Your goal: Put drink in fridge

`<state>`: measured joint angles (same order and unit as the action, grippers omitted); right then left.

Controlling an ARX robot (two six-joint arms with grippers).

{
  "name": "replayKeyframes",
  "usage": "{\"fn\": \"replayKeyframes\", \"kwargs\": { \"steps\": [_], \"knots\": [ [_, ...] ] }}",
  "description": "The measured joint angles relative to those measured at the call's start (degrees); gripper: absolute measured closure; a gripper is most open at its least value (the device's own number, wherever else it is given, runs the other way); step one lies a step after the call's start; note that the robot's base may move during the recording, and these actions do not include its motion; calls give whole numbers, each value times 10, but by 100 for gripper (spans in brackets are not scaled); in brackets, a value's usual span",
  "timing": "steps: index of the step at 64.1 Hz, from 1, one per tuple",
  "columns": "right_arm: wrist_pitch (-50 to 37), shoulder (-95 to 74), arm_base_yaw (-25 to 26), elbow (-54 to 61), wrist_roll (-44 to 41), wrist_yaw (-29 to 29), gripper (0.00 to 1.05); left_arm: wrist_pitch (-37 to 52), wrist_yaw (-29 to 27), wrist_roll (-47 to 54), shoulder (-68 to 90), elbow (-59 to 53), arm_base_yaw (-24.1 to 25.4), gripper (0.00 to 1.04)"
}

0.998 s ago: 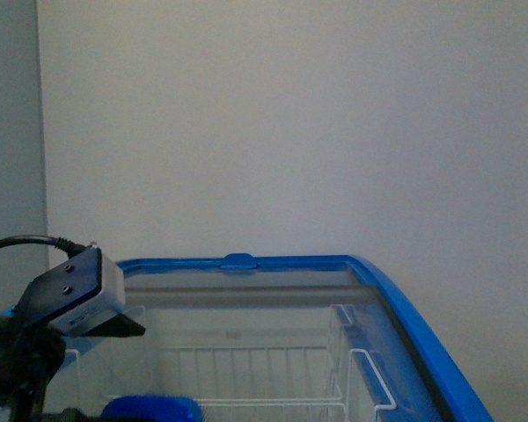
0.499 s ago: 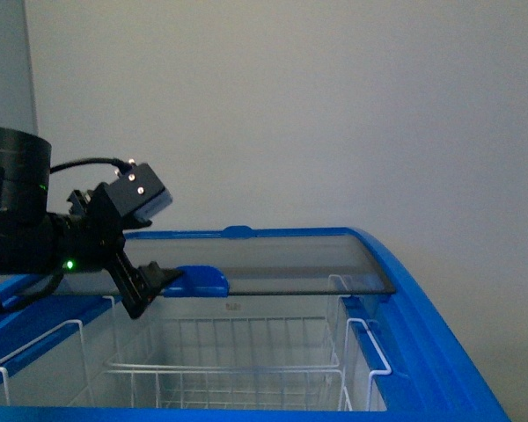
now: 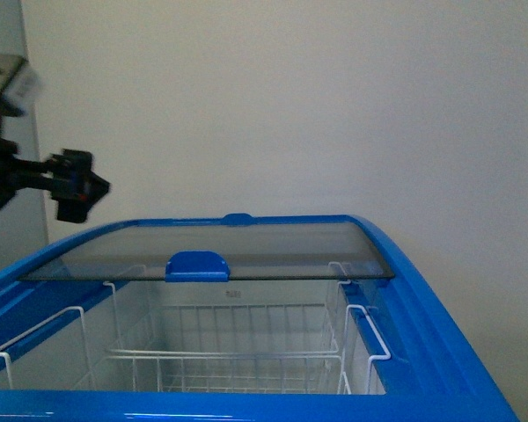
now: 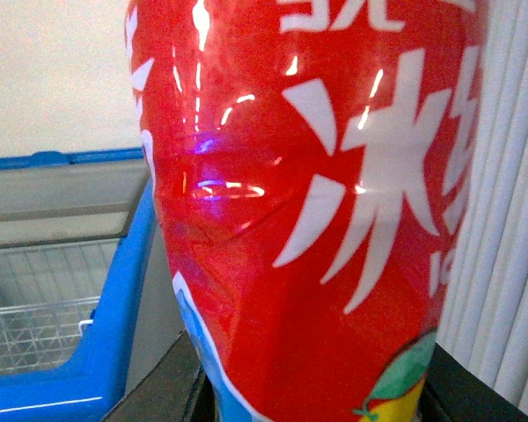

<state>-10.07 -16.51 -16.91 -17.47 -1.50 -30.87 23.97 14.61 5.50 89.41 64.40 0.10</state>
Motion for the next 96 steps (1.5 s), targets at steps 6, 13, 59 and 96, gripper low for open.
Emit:
{"fn": "replayKeyframes", "kwargs": {
  "steps": [6,13,59,96],
  "knots": [
    [0,0,0,0,0,0,67,-17,4,-69,-92,-91,17,8],
    [0,0,0,0,0,0,67,-37,22,-108,-202,-200,36,9],
    [452,-348,151,-377,-472,535,67,26,-145,-60,-550,-567,1,102],
    [545,-870,-58,-847,-644,397,67,-50,-146,-60,-693,-627,0,102]
  ]
}}
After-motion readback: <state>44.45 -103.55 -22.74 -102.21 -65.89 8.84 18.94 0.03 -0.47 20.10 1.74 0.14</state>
